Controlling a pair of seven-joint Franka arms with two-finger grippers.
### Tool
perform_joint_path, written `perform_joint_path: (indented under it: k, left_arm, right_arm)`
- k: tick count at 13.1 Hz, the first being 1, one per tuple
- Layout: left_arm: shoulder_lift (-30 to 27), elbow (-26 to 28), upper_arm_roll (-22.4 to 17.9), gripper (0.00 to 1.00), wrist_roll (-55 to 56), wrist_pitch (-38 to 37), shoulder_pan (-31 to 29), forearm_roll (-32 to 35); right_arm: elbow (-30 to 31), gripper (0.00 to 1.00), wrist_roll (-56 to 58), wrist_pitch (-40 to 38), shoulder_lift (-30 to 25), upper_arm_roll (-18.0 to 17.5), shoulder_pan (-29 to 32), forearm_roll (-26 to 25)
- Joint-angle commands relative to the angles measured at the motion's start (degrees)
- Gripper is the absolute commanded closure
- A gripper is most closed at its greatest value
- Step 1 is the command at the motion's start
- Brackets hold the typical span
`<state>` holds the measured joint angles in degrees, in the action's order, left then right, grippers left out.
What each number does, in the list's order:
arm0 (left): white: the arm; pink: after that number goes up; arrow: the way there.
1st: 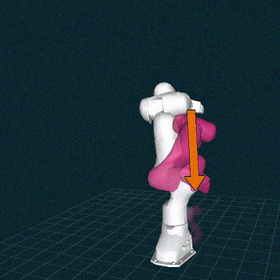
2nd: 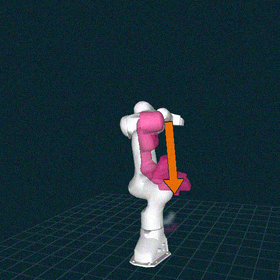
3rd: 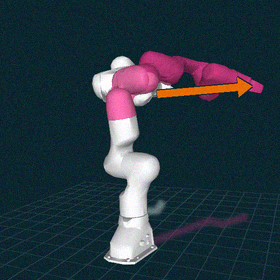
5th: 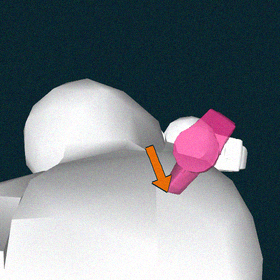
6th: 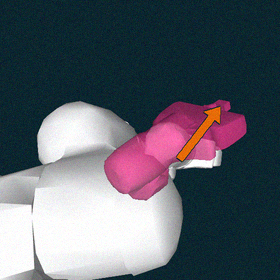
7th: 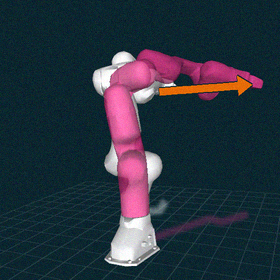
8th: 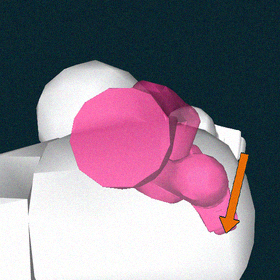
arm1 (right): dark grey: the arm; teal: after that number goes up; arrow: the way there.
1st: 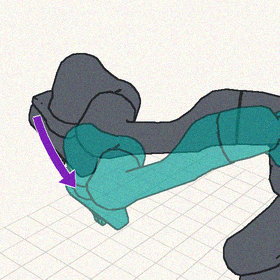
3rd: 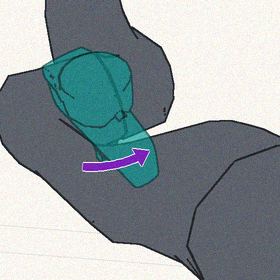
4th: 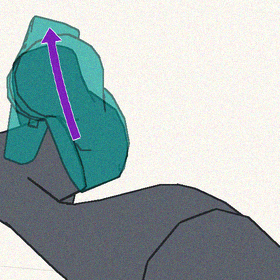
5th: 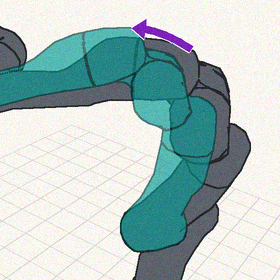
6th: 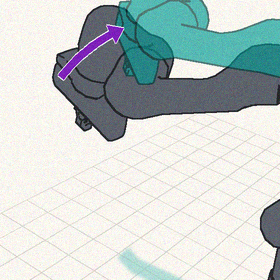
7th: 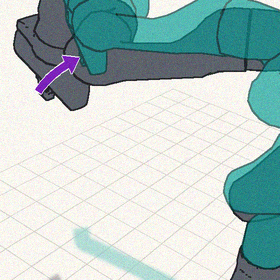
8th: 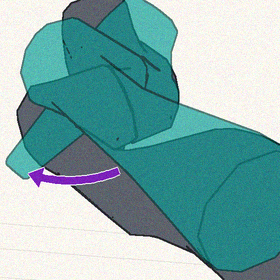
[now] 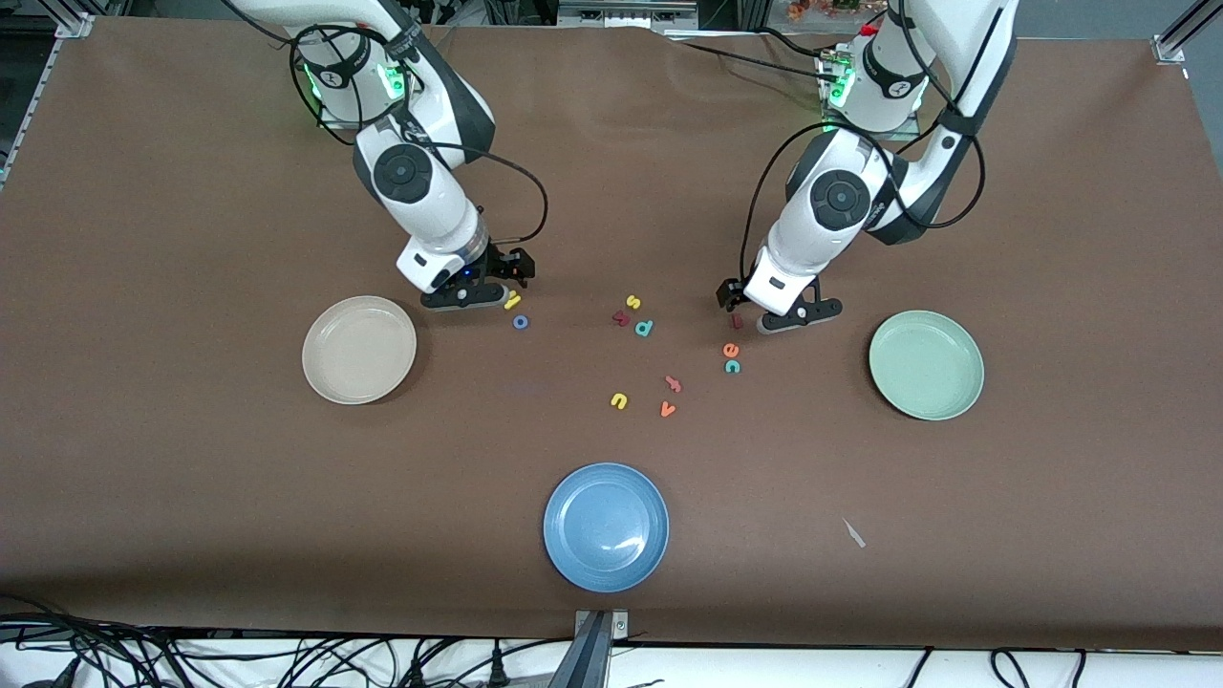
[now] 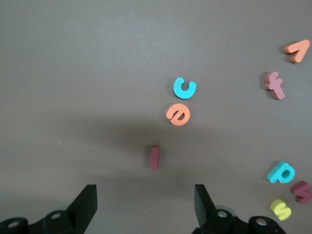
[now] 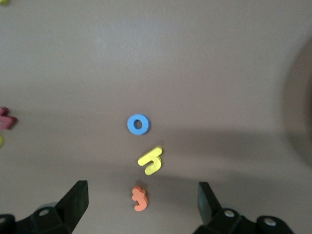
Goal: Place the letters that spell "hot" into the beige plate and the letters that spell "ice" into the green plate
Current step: 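Reach both grippers down to the orange and pink foam letters, then close the right gripper on orange letter, left gripper on pink letter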
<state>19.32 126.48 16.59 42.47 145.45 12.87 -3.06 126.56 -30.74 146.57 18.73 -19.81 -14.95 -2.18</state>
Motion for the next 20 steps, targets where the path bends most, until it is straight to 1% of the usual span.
perform_joint_path:
  k: [1,2,4,6,7,9,10,12,13,14,15,16,18,19,20]
  left_arm:
    - [2.91,-0.53,-0.15,0.26,0.77,2.21,0.93,-0.63]
    - [3.79,-0.62,-0.24,0.29,0.77,3.17,1.19,-0.37]
    - [5.28,-0.89,-0.24,0.31,0.77,4.49,1.28,1.12]
    - [6.78,-1.94,-0.24,0.40,0.77,4.58,1.28,2.27]
    - [7.31,-2.12,-0.24,0.41,0.77,4.58,1.28,2.71]
    - [7.40,-2.12,-0.33,0.46,0.77,4.58,1.28,3.15]
    - [7.57,-2.21,-0.33,0.50,0.77,4.67,1.28,4.02]
    - [8.71,-2.56,-0.42,0.52,0.77,4.67,1.20,5.60]
    - [8.89,-2.73,-0.50,0.53,0.77,4.67,1.20,5.70]
    - [9.07,-2.82,-0.50,0.56,0.77,4.58,1.20,5.70]
    - [9.07,-2.82,-0.50,0.59,0.77,4.67,1.28,5.70]
    - [9.16,-2.82,-0.50,0.64,0.77,4.67,1.20,6.05]
    - [9.16,-2.82,-0.50,0.76,0.77,4.67,1.20,6.32]
    - [9.16,-2.82,-0.50,0.84,0.77,4.58,1.20,6.40]
    - [9.07,-2.82,-0.50,0.95,0.77,4.58,1.11,6.40]
  right_arm:
    - [0.71,0.01,-2.66,1.53,1.57,-0.23,-0.95,-3.09]
    - [0.62,0.01,-2.92,1.62,2.36,-0.23,-1.48,-3.44]
    - [0.97,0.01,-3.36,1.53,2.72,-0.23,-2.19,-4.23]
    - [1.32,0.01,-4.50,1.62,3.24,-0.23,-2.71,-4.41]
    - [1.32,0.01,-5.29,1.79,3.51,-0.23,-2.89,-4.93]
    - [1.32,0.01,-7.92,1.79,4.56,-0.23,-3.33,-8.00]
    - [1.32,0.01,-9.15,1.79,5.09,-0.23,-3.33,-9.84]
    - [1.32,0.01,-11.61,1.88,5.96,-0.23,-3.42,-12.22]
    - [1.32,0.01,-12.58,1.97,6.40,-0.23,-3.42,-13.02]
    - [1.32,0.01,-13.29,2.32,6.76,-0.23,-3.42,-13.29]
    - [1.32,0.05,-13.64,2.93,6.93,-0.23,-3.51,-13.38]
    - [1.32,0.08,-13.73,3.11,7.11,-0.23,-4.03,-13.38]
    - [1.32,0.19,-13.91,3.11,7.20,-0.23,-4.39,-13.38]
    - [1.32,0.22,-15.48,3.11,7.20,-0.23,-4.39,-13.38]
    - [1.32,0.25,-16.80,3.11,7.20,-0.23,-4.56,-13.38]
